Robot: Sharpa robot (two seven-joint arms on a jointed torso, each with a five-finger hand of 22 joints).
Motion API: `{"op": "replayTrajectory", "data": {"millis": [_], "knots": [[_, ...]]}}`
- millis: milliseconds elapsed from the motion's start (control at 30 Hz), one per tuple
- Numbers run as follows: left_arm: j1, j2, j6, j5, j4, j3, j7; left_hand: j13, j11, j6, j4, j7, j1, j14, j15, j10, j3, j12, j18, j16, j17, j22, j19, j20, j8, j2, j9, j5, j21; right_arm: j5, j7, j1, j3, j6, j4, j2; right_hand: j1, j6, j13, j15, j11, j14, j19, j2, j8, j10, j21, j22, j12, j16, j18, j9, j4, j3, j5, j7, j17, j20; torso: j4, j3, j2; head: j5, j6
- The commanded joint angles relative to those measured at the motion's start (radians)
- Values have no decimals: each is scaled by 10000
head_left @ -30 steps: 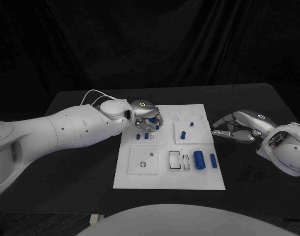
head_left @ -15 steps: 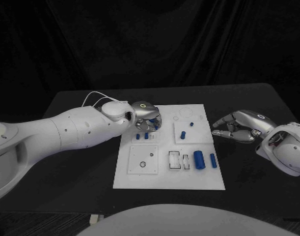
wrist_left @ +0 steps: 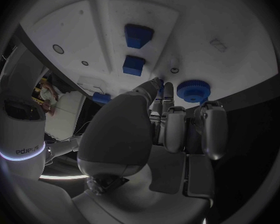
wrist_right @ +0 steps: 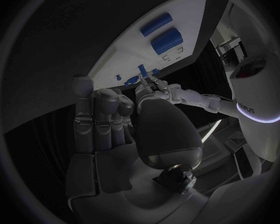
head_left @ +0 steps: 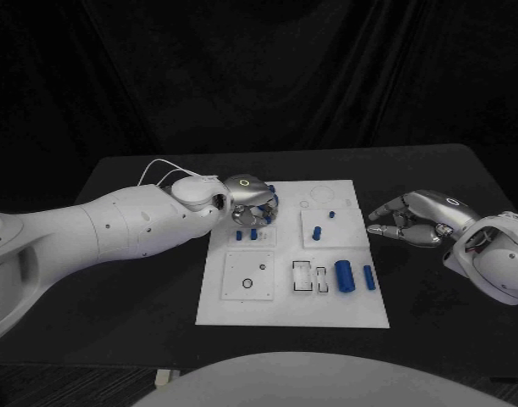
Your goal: Assemble the parts on the task board
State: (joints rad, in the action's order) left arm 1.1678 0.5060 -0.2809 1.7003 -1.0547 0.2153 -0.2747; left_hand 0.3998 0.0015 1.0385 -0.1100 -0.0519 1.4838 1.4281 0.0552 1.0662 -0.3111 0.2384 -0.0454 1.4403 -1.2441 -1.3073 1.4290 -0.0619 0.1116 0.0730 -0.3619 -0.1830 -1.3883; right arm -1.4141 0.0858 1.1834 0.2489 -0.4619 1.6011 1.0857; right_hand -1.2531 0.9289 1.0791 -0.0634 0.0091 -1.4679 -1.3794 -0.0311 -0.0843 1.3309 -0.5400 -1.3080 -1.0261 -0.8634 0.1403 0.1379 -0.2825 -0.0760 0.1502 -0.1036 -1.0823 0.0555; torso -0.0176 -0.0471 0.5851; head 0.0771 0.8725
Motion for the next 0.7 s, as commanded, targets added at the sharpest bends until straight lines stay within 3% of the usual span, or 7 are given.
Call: {"op": "replayTrajectory", "data": {"millis": [33,100,233,367,433,533,700], "knots": [[3,235,-342,17,-328,-10,15,-115,2,159,50,-18,-67,62,17,133,-39,-115,-20,-22,29,-1999,80,-12,43,-91,-3,-54,-49,-15,-126,-26,-6,-99,36,31,-121,55,-4,50,-34,-223,-65,-5,46,40,52,-125,49,70,52,-12,38,-15,30,-11,14,-30,6,-6,0,-12,1],[46,437,-351,17,-560,-10,83,-182,1,216,76,-19,-61,76,18,190,-50,-177,-18,-19,22,-2002,90,-12,44,-87,5,-63,-54,-15,-135,-26,-6,-92,41,38,-131,57,-11,49,-34,-223,-67,-5,46,36,43,-128,58,67,50,-13,41,-19,29,-11,13,-30,8,-6,-4,-2,1],[280,926,-328,17,-1101,-11,233,-269,6,255,105,-30,-64,86,17,254,-60,-261,-20,-24,34,-2000,90,-14,27,-75,24,-79,-43,-15,-154,-26,-6,-72,42,42,-131,57,-11,49,-34,-223,-67,-5,46,36,43,-128,58,67,50,-13,41,-19,29,-11,13,-30,17,-10,-12,38,1],[637,1377,-237,18,-1551,-10,365,-396,0,282,122,-19,-86,68,12,273,-72,-397,-34,-54,101,-1979,51,-16,-7,-55,54,-92,21,-15,-172,-26,-6,-39,31,33,-164,58,-24,49,-38,-221,-66,3,51,30,52,-129,71,82,51,-15,53,-28,21,-11,23,-30,25,-13,-22,59,1],[740,1545,-211,18,-1699,-10,431,-414,-1,282,123,-16,-92,64,12,275,-73,-417,-34,-60,114,-1979,50,-17,-13,-51,59,-91,24,-15,-182,-26,-6,-20,21,32,-164,58,-24,49,-38,-221,-66,3,51,30,52,-129,71,82,51,-15,53,-28,21,-11,23,-30,33,-18,-22,55,1],[839,1731,-171,18,-1831,-9,511,-464,0,282,131,-17,-100,65,11,287,-78,-468,-36,-62,115,-1976,44,-18,-33,-41,74,-92,36,-15,-195,-29,-6,11,-4,23,-164,58,-24,49,-38,-221,-66,3,51,30,52,-129,71,82,51,-15,53,-28,21,-11,23,-30,30,-21,-23,81,1],[881,1839,-6,18,-1840,-7,588,-520,22,286,144,-36,-105,48,3,309,-84,-523,-41,-80,155,-1970,30,-20,-54,-23,90,-92,59,-15,-194,-63,-5,32,-22,23,-185,57,-25,47,-42,-218,-64,8,55,30,65,-128,71,94,52,-17,60,-34,16,-9,32,-31,59,-48,-57,71,1]]}}
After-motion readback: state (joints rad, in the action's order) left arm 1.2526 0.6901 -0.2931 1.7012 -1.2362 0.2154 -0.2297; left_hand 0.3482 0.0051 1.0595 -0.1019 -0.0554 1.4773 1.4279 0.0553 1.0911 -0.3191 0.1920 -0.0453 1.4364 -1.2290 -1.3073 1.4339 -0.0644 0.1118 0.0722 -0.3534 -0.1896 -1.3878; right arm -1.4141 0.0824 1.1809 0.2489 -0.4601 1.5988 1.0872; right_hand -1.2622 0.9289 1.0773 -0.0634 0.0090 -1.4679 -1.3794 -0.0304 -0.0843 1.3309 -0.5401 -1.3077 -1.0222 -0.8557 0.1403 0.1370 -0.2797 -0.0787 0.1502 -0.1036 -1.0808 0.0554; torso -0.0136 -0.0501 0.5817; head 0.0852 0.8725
